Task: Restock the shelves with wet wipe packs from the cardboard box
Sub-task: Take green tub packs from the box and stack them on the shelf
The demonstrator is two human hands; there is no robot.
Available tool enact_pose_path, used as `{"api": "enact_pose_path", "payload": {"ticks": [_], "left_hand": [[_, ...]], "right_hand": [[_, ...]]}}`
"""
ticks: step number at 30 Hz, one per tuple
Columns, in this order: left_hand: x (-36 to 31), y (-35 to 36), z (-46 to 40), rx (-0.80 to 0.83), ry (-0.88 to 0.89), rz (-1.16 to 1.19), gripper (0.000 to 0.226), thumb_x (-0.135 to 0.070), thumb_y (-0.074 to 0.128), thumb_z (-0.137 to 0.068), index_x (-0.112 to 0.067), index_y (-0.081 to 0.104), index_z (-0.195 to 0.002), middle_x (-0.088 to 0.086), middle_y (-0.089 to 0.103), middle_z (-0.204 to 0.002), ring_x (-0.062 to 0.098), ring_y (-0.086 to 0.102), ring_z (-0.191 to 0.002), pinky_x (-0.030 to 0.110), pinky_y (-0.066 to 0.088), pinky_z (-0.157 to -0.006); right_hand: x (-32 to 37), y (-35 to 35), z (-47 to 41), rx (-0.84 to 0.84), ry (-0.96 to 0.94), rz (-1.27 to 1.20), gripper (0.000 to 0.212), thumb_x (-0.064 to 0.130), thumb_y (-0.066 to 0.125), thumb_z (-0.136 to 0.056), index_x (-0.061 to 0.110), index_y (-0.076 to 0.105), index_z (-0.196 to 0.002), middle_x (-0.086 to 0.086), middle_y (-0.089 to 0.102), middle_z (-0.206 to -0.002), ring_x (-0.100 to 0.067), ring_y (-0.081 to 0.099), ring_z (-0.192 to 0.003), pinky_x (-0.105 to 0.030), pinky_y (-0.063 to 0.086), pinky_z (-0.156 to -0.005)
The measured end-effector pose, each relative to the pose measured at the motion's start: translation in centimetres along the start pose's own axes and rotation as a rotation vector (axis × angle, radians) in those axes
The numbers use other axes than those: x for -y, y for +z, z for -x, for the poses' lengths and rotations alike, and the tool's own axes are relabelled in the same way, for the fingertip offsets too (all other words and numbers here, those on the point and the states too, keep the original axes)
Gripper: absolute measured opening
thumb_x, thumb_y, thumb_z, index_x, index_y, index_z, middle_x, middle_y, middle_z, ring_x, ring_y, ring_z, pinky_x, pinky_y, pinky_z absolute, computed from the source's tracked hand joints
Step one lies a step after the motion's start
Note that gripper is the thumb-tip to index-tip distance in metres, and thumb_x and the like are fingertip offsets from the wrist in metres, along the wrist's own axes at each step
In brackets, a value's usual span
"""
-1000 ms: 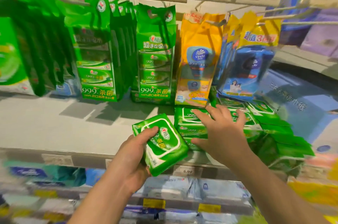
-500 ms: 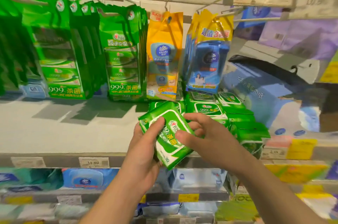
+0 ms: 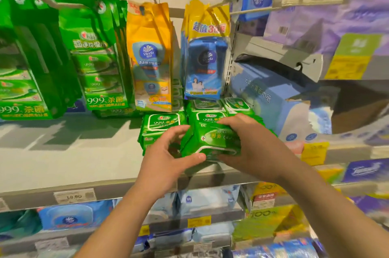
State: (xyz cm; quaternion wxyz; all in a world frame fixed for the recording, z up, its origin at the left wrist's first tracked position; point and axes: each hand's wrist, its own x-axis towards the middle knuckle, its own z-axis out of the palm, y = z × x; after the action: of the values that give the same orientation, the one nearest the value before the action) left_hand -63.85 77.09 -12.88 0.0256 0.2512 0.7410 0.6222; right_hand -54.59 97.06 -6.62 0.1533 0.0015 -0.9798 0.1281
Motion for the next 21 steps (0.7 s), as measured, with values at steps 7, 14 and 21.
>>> {"api": "enact_pose_path", "payload": {"ticks": [7, 14, 21], "left_hand": [[2.1, 0.8, -0.3, -0.015, 0.085, -0.333, 0.067, -0.046, 0.09, -0.06, -0.033, 0.064, -0.12, -0.023, 0.065, -0.11, -0.01, 0.059, -0.098, 0.01, 0.047, -0.087], [2.8, 1.6, 0.3, -0.017, 0.122, -0.475, 0.072, -0.06, 0.08, -0.067, -0.033, 0.057, -0.13, -0.022, 0.055, -0.112, -0.009, 0.052, -0.1, 0.02, 0.048, -0.089], [3.0, 1.7, 0.9, 0.007, 0.127, -0.498, 0.071, -0.061, 0.078, -0.068, -0.032, 0.056, -0.129, -0.027, 0.051, -0.107, -0.015, 0.046, -0.103, 0.003, 0.038, -0.078]], "right_hand": [[-1.2, 1.3, -0.3, 0.03, -0.056, 0.243, 0.068, 0.064, 0.072, -0.08, 0.037, 0.049, -0.138, 0.013, 0.056, -0.121, -0.015, 0.055, -0.111, -0.04, 0.04, -0.097], [-2.2, 2.3, -0.3, 0.044, -0.105, 0.251, 0.066, 0.057, 0.077, -0.075, 0.038, 0.05, -0.132, 0.011, 0.058, -0.119, -0.016, 0.054, -0.106, -0.04, 0.038, -0.098], [-3.0, 2.1, -0.3, 0.113, -0.144, 0.15, 0.067, 0.057, 0.078, -0.08, 0.04, 0.047, -0.137, 0.017, 0.049, -0.128, -0.009, 0.039, -0.113, -0.025, 0.026, -0.099]]}}
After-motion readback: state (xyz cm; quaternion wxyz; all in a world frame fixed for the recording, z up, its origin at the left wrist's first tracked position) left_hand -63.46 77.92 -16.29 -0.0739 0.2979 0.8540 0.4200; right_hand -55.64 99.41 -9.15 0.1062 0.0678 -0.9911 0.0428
